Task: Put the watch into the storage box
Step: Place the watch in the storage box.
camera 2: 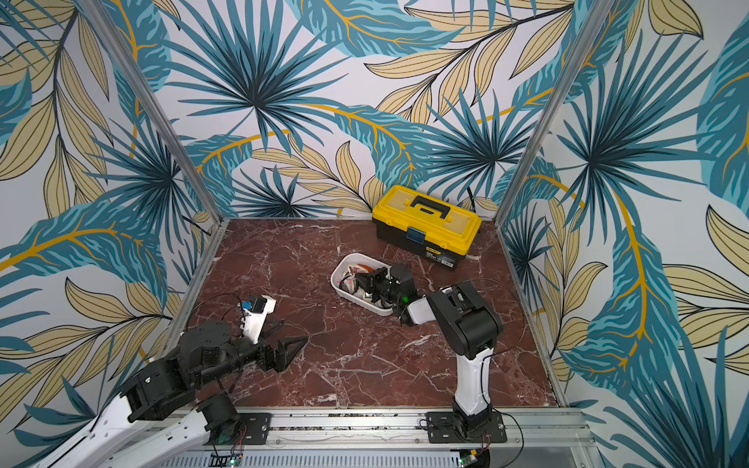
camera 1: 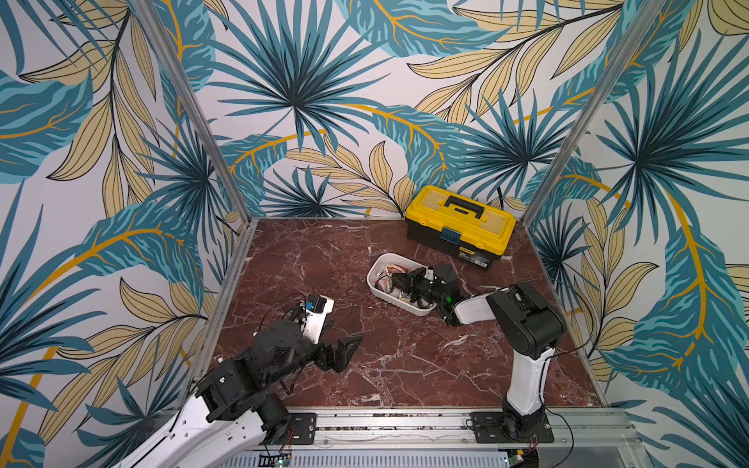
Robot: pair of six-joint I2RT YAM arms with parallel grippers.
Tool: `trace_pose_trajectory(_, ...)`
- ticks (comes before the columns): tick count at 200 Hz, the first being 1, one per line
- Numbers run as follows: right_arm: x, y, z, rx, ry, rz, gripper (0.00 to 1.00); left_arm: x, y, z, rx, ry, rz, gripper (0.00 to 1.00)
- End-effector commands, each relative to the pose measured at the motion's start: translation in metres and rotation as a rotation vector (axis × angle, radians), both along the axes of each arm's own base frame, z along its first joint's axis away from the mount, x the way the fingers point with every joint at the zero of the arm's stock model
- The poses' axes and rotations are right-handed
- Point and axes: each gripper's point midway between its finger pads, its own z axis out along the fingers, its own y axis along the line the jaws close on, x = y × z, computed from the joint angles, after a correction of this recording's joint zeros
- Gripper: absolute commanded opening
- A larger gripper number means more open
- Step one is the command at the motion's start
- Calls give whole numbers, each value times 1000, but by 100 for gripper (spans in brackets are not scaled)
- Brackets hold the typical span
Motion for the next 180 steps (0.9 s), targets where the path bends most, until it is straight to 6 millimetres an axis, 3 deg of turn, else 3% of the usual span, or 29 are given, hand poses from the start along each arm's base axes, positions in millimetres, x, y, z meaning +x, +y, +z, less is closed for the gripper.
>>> trace_pose_trajectory(1, 1, -17, -15, -16, 68, -77, 0, 0, -2, -5, 7, -1, -6, 100)
trace_pose_trajectory(31, 0, -25, -24, -43, 107, -116, 0, 0, -2, -5, 8, 0, -6, 100)
trace_pose_trajectory(73, 2, -25, -24, -58, 125, -119, 30, 1, -2, -4, 7, 0, -5, 100)
trace_pose_trajectory(88, 3, -23, -15, -62, 114, -111, 36, 1, -2, -5, 7, -1, -4, 100)
trace_pose_trajectory(156, -3, -29, 28, -125, 69, -105, 42, 0, -2, -4, 5, -1, -9, 100)
trace_pose_trajectory(180, -7, -27, 58, -191, 12, -58, 42, 0, -2, -3, 3, -3, -10, 100)
